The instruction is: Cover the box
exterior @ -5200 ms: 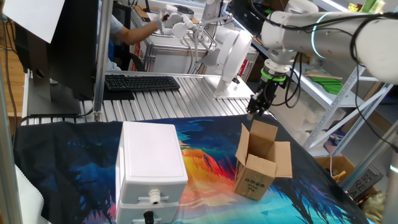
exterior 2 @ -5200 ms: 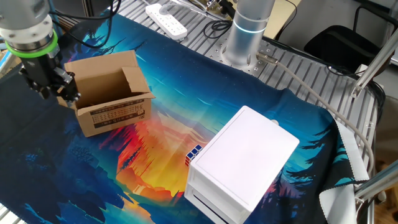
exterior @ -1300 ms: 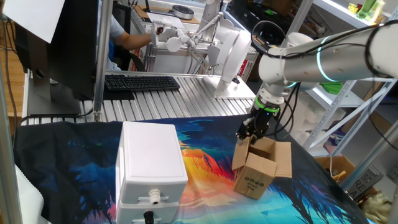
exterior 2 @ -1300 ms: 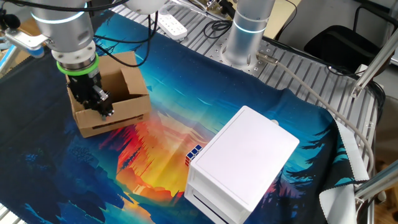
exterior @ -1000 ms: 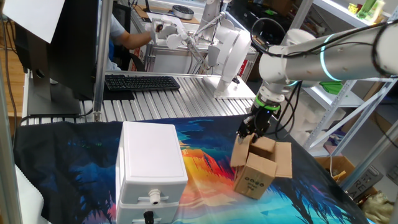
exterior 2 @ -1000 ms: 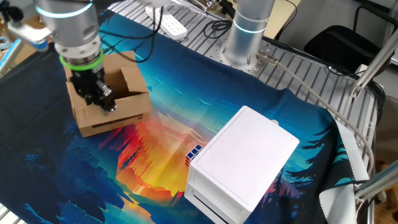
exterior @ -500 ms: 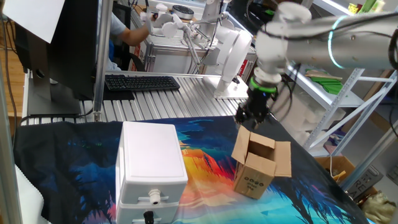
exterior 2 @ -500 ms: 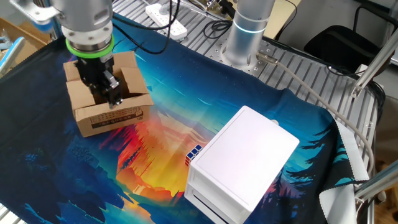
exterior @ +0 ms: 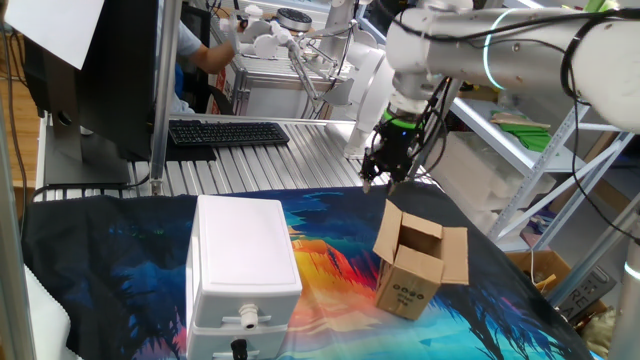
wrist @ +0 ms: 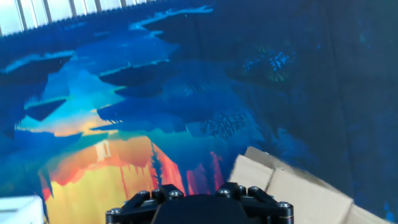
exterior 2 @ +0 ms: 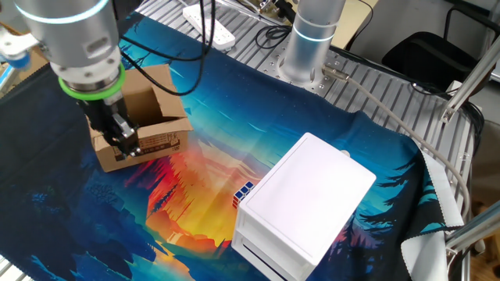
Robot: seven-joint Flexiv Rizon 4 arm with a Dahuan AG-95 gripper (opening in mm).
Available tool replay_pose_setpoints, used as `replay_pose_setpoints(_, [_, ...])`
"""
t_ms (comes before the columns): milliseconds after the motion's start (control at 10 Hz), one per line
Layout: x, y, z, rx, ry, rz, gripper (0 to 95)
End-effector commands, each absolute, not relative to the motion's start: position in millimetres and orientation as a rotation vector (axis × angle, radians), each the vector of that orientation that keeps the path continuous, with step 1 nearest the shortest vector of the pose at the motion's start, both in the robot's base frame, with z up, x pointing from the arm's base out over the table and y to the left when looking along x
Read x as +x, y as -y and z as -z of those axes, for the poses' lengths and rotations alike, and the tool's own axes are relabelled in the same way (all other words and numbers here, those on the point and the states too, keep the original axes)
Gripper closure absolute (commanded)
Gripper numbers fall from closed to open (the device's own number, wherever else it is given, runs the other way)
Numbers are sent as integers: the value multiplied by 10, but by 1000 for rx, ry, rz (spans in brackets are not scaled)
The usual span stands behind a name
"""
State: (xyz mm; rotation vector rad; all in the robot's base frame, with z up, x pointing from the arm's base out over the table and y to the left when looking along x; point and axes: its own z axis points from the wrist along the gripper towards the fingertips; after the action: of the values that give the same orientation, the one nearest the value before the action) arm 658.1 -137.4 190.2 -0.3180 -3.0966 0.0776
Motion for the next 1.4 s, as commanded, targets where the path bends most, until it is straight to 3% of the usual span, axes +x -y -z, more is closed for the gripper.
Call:
replay_pose_setpoints(100, [6656, 1324, -1806, -365, 3097, -68, 760])
replay_pose_setpoints(400, [6719, 1271, -1663, -408, 3105, -60, 760])
replay_pose_setpoints(500, [6730, 1260, -1628, -414, 3105, -61, 950])
replay_pose_setpoints(1400, [6253, 1338, -1515, -345, 3112, -135, 950])
